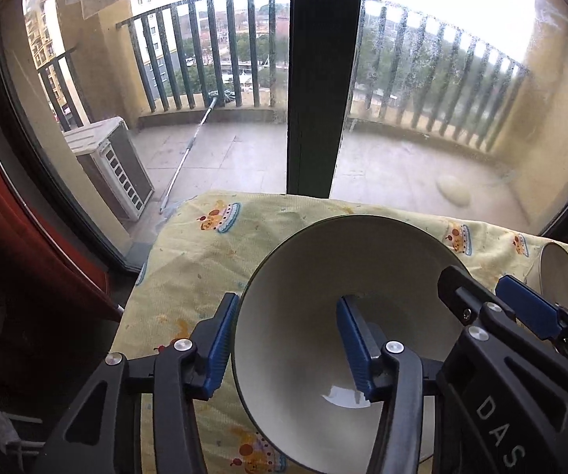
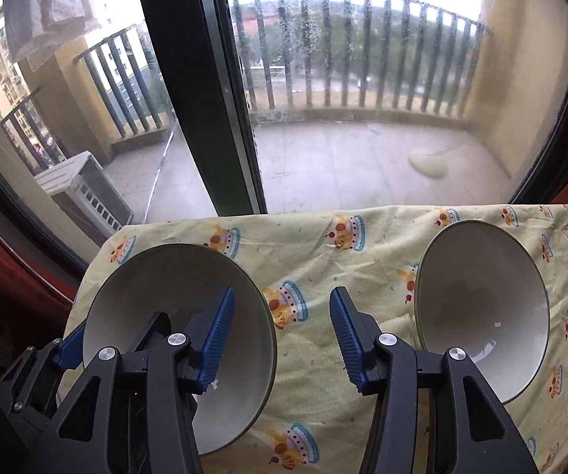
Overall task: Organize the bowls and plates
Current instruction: 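Close both grippers on the rim of a cream bowl, then lift the cream bowl with both grippers and carry it toward the large bowl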
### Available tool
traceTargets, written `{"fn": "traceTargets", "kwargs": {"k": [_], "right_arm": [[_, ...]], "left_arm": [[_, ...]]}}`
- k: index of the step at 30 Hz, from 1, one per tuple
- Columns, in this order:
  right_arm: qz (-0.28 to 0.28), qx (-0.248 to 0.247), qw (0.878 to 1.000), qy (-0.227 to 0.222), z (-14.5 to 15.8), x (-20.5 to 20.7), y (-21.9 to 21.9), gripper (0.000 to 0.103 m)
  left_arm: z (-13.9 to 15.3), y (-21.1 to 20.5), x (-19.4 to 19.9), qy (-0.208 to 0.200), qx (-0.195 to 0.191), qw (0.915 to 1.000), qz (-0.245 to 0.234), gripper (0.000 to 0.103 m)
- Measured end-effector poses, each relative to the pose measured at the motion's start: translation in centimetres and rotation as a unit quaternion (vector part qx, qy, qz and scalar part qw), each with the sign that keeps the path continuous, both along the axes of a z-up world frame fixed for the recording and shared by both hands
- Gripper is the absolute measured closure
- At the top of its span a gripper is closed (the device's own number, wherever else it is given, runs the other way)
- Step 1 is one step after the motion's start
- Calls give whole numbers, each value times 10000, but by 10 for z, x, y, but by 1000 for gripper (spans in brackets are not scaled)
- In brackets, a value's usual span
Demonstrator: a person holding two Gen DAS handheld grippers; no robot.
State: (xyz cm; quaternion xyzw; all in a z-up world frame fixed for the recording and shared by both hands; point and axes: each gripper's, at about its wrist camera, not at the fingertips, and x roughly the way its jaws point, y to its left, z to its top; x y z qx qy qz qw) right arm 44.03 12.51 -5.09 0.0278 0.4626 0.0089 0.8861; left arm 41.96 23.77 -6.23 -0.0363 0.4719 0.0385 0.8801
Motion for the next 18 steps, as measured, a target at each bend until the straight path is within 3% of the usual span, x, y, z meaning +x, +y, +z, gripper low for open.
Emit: {"fn": "traceTargets", "kwargs": {"k": [1, 8, 18], "right_arm": [[9, 15, 10000, 28, -2, 2, 1, 55], [135, 243, 9995, 112, -6, 6, 4, 82], [131, 116, 9997, 184, -4, -1, 5, 82]], "left_arm": [[-2, 0, 1, 8, 4, 10000, -1, 60], [-2, 5, 1, -32, 105, 9999, 59, 77], [-1, 0, -8, 90, 103, 9999, 66, 81]]}}
